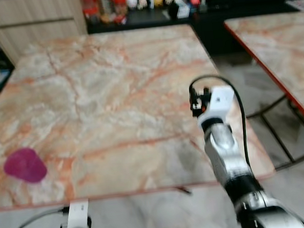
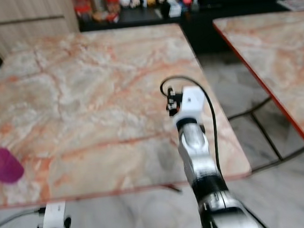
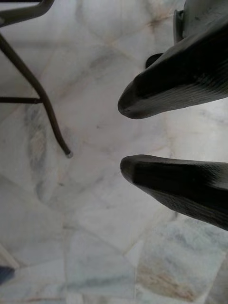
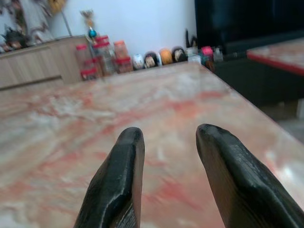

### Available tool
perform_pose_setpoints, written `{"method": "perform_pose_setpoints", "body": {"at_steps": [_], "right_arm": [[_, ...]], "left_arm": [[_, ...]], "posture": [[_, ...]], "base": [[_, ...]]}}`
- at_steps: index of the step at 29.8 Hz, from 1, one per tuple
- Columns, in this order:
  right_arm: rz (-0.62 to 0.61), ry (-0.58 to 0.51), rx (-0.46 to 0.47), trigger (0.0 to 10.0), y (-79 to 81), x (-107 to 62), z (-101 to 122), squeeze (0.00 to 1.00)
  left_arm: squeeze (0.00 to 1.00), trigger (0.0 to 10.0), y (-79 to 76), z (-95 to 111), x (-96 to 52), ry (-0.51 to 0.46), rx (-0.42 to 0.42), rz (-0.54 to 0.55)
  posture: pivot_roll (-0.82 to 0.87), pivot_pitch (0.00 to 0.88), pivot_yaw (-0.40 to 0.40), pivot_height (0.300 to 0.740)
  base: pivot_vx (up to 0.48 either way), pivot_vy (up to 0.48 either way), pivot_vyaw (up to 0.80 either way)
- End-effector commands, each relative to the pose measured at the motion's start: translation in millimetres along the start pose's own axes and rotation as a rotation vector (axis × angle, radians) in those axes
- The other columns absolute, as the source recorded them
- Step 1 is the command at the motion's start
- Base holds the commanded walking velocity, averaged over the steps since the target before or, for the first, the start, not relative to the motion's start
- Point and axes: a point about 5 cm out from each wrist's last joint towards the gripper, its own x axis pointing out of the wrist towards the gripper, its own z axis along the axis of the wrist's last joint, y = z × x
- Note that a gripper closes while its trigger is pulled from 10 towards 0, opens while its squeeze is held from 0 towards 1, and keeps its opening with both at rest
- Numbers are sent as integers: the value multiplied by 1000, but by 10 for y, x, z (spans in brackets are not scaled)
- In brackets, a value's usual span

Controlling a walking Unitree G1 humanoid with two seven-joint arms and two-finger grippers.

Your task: Setting the table

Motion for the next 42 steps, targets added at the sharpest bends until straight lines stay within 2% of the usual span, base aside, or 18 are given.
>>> {"method": "perform_pose_setpoints", "body": {"at_steps": [1,5,14,17,19,21,29,38,39,42], "right_arm": [[-6,13,-19,10000,-42,-57,-13,0],[-23,66,-50,10000,-104,-195,-83,0],[-48,112,-71,10000,-197,-376,-85,0],[-48,159,-88,10000,-215,-489,-155,0],[-54,199,-105,10000,-263,-595,-304,0],[-60,216,-109,10000,-293,-622,-362,0],[-55,255,-110,10000,-304,-631,-424,0],[29,227,-72,10000,-123,-521,-400,0],[37,228,-66,10000,-107,-503,-400,1000],[35,229,-65,10000,-101,-492,-398,1000]], "left_arm": [[0,10000,-56,-119,-32,40,-1,-13],[0,10000,-55,-139,-39,45,1,-14],[0,10000,-59,-146,-41,47,-2,-14],[0,10000,-60,-148,-42,47,-7,-12],[0,10000,-64,-159,-45,53,-8,-13],[0,10000,-68,-164,-46,54,-9,-13],[0,10000,-71,-173,-49,56,-7,-13],[0,10000,-68,-180,-52,57,-6,-10],[0,10000,-72,-168,-48,55,-6,-11],[0,10000,-76,-158,-45,53,-6,-12]], "posture": [[36,112,3,740],[34,118,0,740],[27,143,-4,740],[21,154,-8,740],[14,162,-8,740],[16,164,-6,740],[16,168,-7,740],[27,150,-9,740],[31,138,-11,740],[30,130,-12,740]], "base": [[0,0,0],[0,0,0],[0,0,0],[0,0,0],[0,0,0],[0,0,0],[0,0,0],[0,0,0],[0,0,0],[0,0,0]]}}
